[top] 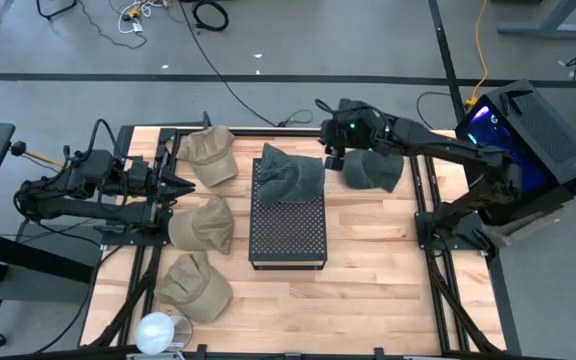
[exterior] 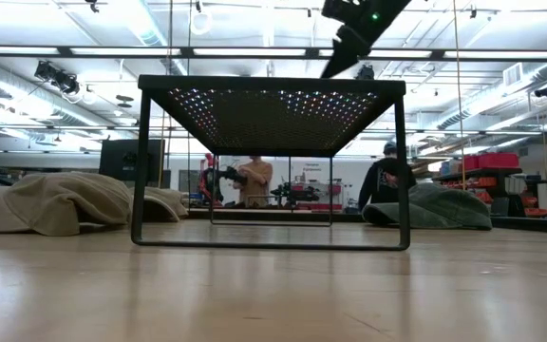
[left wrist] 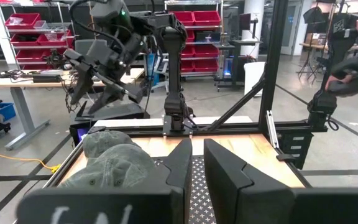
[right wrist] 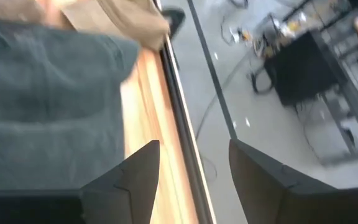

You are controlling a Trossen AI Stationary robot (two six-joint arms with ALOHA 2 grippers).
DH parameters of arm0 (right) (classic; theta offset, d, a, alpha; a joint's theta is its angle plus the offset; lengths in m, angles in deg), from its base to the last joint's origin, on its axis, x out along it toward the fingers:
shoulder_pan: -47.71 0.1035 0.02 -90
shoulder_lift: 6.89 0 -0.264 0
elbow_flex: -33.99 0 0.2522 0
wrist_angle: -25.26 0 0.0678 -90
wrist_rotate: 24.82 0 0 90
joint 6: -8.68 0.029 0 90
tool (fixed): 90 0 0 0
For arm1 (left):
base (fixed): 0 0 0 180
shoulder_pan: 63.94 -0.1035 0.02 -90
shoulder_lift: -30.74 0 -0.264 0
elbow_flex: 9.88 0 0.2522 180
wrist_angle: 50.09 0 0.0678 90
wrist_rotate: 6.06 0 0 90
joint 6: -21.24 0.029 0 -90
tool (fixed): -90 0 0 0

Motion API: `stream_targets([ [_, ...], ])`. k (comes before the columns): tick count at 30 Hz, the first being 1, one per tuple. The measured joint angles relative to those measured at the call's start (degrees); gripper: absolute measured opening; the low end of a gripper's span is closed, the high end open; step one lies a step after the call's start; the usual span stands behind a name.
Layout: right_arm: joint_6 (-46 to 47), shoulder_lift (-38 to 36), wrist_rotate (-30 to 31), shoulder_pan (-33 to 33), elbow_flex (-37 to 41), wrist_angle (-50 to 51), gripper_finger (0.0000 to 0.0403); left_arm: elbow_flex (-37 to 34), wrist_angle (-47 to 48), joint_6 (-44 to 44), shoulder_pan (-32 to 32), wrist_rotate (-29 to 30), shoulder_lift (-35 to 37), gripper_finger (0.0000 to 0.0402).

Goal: Pick & Place hat
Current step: Stack the gray cap on top of the other gray cap on the shelf

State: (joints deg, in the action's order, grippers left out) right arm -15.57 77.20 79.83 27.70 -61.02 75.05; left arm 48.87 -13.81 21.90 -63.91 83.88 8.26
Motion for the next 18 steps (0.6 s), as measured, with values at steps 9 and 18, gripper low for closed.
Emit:
stream_targets([
  [9,5.68,-0.22,-0.08,-3.43,0.00,14.21,0.0194,0.02,0.02,0.02,-0.02,0.00,0.00,0.0048],
  [18,12.14,-0.22,-0.07,-7.61,0.20,25.27,0.0194,0.02,0.00,0.02,0.00,0.00,-0.02,0.0048],
])
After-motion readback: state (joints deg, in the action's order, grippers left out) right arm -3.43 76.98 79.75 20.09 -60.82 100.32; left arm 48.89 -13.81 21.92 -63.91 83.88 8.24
